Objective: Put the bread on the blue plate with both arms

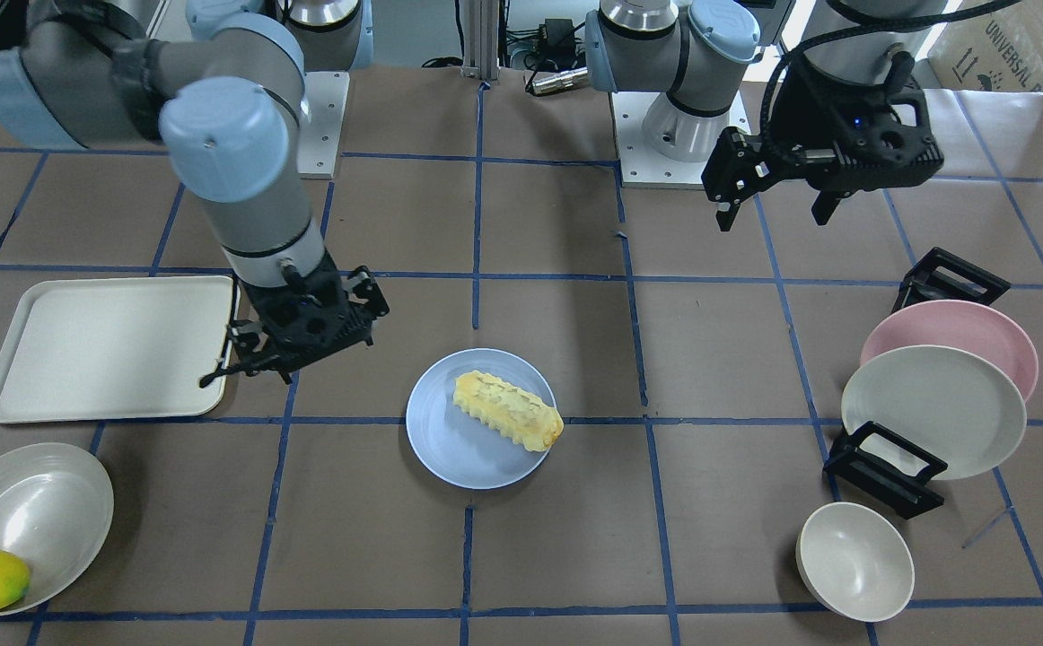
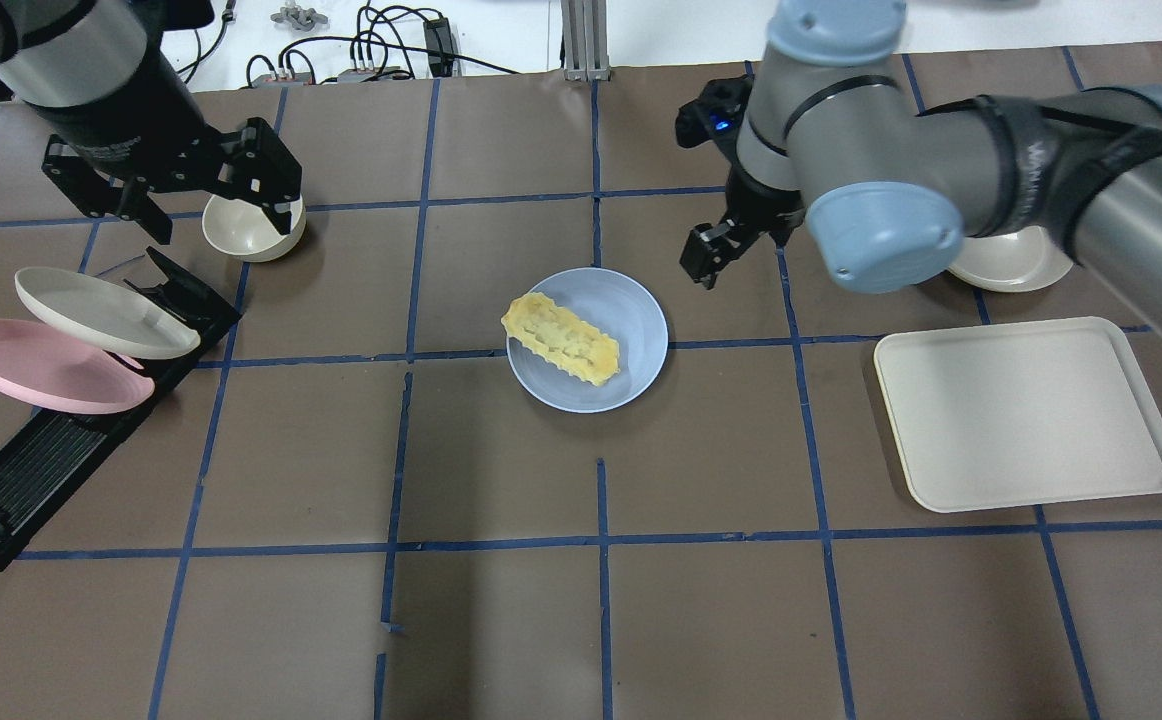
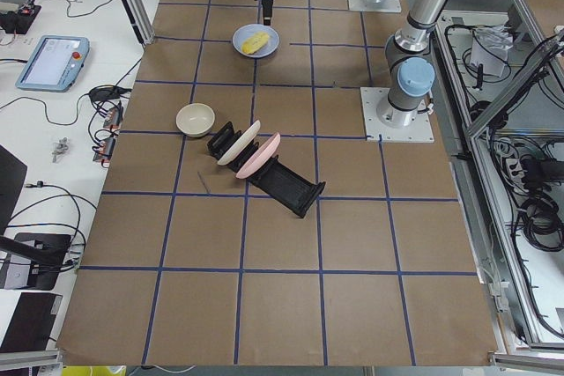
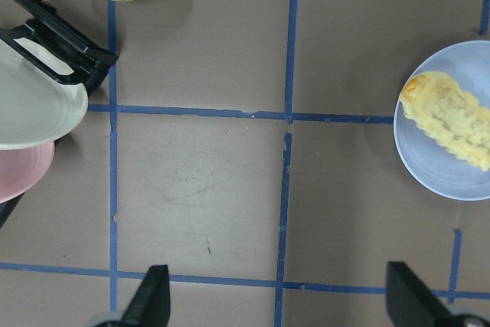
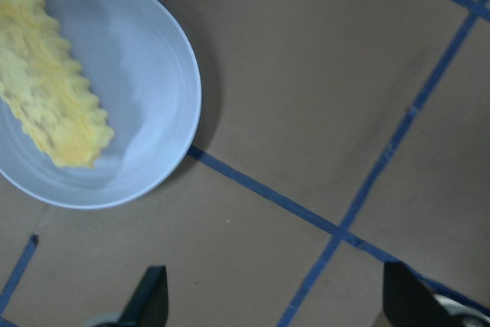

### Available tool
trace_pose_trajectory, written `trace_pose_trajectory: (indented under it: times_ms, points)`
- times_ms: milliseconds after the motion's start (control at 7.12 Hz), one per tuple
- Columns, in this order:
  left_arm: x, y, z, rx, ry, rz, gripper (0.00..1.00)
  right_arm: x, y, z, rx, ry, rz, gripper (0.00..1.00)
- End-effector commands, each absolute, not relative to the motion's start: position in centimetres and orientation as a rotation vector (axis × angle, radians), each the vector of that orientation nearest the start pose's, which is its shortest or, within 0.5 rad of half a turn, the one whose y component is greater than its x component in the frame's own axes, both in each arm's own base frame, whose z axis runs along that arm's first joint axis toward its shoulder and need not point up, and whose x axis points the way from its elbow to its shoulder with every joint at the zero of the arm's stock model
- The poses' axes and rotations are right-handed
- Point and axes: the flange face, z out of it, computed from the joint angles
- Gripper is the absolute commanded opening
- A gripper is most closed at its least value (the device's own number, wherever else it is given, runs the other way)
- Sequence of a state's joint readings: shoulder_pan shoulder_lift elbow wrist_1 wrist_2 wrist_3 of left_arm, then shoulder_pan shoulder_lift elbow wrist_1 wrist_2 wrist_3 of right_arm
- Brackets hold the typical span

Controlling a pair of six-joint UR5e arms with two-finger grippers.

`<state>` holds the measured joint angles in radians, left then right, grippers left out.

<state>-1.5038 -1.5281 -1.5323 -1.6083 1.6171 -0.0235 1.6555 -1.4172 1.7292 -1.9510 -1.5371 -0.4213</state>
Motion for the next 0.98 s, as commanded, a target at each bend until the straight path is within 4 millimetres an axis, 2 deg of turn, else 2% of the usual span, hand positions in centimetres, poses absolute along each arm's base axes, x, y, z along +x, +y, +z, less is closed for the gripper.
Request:
trace_pose_trajectory:
  times_ms: [0, 140, 421, 561, 702, 842]
  points:
    - [-7.7, -46.6, 52.3, -0.210, 3.101, 0.012, 1.00, 11.6, -48.8, 42.5, -0.661, 3.049, -0.061, 0.99]
    - [-7.8, -46.1, 51.2, -0.228, 3.100, 0.026, 1.00, 11.5, -48.6, 41.9, -0.650, 3.041, -0.050, 0.99]
    - [-7.8, -45.6, 50.9, -0.169, 3.097, 0.009, 1.00, 12.0, -48.1, 40.5, -0.609, 3.035, -0.029, 0.99]
    - [-7.7, -46.6, 50.7, -0.196, 3.102, -0.037, 1.00, 11.8, -48.3, 40.5, -0.610, 3.052, -0.023, 1.00]
    - [-7.9, -46.6, 50.5, -0.189, 3.101, -0.033, 1.00, 11.9, -48.4, 40.7, -0.609, 3.047, -0.035, 1.00]
    - [-8.9, -46.6, 50.4, -0.149, 3.096, -0.036, 1.00, 11.6, -48.6, 40.2, -0.604, 3.047, -0.009, 1.00]
